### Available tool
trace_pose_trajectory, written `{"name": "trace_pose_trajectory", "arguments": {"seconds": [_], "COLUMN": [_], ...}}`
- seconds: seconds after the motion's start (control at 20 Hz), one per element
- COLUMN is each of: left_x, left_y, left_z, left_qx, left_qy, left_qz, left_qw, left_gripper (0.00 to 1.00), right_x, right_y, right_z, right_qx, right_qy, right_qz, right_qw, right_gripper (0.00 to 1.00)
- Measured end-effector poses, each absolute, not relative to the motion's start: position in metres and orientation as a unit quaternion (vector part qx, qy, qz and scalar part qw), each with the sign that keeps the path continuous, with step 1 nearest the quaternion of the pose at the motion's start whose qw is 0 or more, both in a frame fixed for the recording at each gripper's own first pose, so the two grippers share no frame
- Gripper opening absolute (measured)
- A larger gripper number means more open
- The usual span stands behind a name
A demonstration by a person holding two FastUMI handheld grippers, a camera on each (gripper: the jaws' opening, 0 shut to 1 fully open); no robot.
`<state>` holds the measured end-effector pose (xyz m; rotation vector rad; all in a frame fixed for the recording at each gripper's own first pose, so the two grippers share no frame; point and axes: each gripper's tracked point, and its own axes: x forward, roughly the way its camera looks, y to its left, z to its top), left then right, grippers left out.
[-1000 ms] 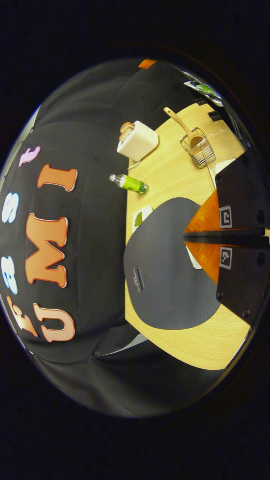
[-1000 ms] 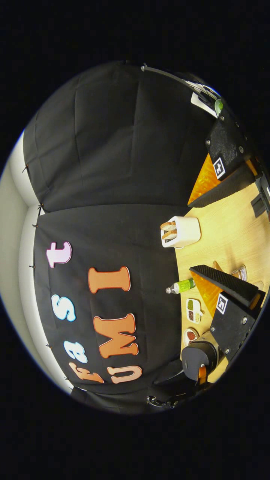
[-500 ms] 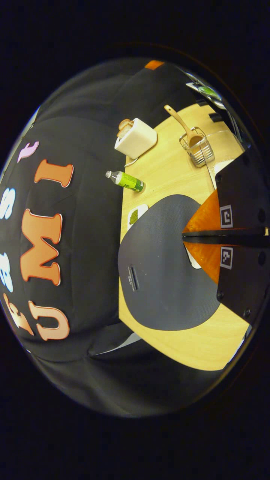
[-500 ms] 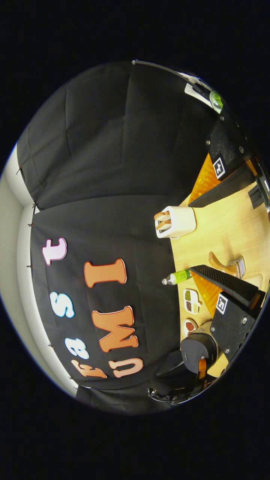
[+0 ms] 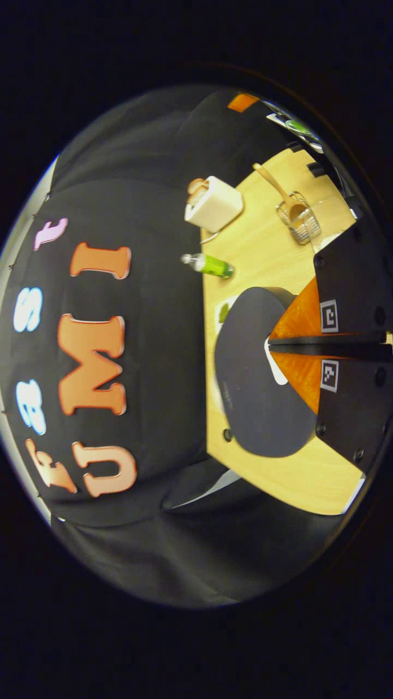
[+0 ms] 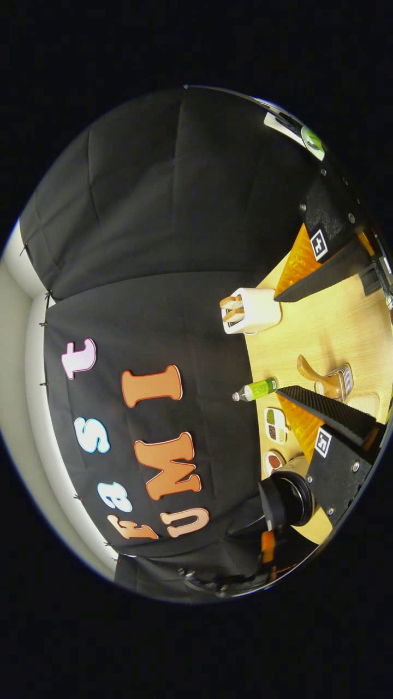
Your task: Close the left gripper, press the button to open the rice cooker; take a wooden spoon from the chopstick holder with the right hand, scoop a spoonful of rice and pour it into the rice cooker, then put the wooden spoon back into the chopstick holder.
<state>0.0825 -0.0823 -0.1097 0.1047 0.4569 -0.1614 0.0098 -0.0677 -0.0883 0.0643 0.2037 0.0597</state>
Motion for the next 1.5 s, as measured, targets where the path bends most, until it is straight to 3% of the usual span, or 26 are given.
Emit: {"name": "trace_pose_trajectory", "arguments": {"seconds": [0.2, 0.25, 0.7, 0.75, 0.85, 0.95, 1.05, 1.3, 1.35, 1.45, 1.5], "left_x": [0.050, 0.042, -0.014, -0.018, -0.022, -0.027, -0.028, -0.025, -0.021, -0.012, -0.007], "left_y": [-0.065, -0.059, -0.013, -0.007, 0.005, 0.012, 0.018, 0.040, 0.044, 0.051, 0.055], "left_z": [-0.025, -0.010, 0.031, 0.036, 0.040, 0.040, 0.031, 0.018, 0.015, 0.008, 0.005], "left_qx": [0.026, 0.022, 0.043, 0.044, 0.039, 0.033, 0.031, 0.041, 0.042, 0.039, 0.035], "left_qy": [0.138, 0.124, 0.088, 0.085, 0.078, 0.074, 0.081, 0.090, 0.093, 0.099, 0.102], "left_qz": [-0.065, -0.059, -0.012, -0.006, 0.010, 0.021, 0.025, 0.032, 0.030, 0.024, 0.020], "left_qw": [0.988, 0.990, 0.995, 0.995, 0.996, 0.997, 0.996, 0.995, 0.994, 0.994, 0.994], "left_gripper": [0.04, 0.00, 0.10, 0.19, 0.20, 0.60, 1.00, 0.97, 0.97, 0.97, 0.97], "right_x": [0.018, 0.021, 0.069, 0.075, 0.086, 0.092, 0.101, 0.113, 0.115, 0.122, 0.122], "right_y": [-0.059, -0.056, -0.014, -0.011, -0.005, -0.003, -0.001, 0.013, 0.014, 0.011, 0.014], "right_z": [-0.115, -0.122, -0.196, -0.204, -0.221, -0.231, -0.240, -0.258, -0.256, -0.259, -0.259], "right_qx": [0.060, 0.065, 0.131, 0.133, 0.137, 0.147, 0.163, 0.243, 0.262, 0.280, 0.284], "right_qy": [0.129, 0.134, 0.227, 0.236, 0.253, 0.263, 0.273, 0.296, 0.295, 0.293, 0.296], "right_qz": [0.050, 0.056, 0.106, 0.106, 0.107, 0.106, 0.103, 0.117, 0.115, 0.092, 0.091], "right_qw": [0.989, 0.987, 0.959, 0.957, 0.952, 0.948, 0.942, 0.916, 0.911, 0.910, 0.907], "right_gripper": [0.95, 0.95, 0.95, 0.95, 0.94, 0.94, 0.89, 0.68, 0.53, 0.41, 0.27]}}
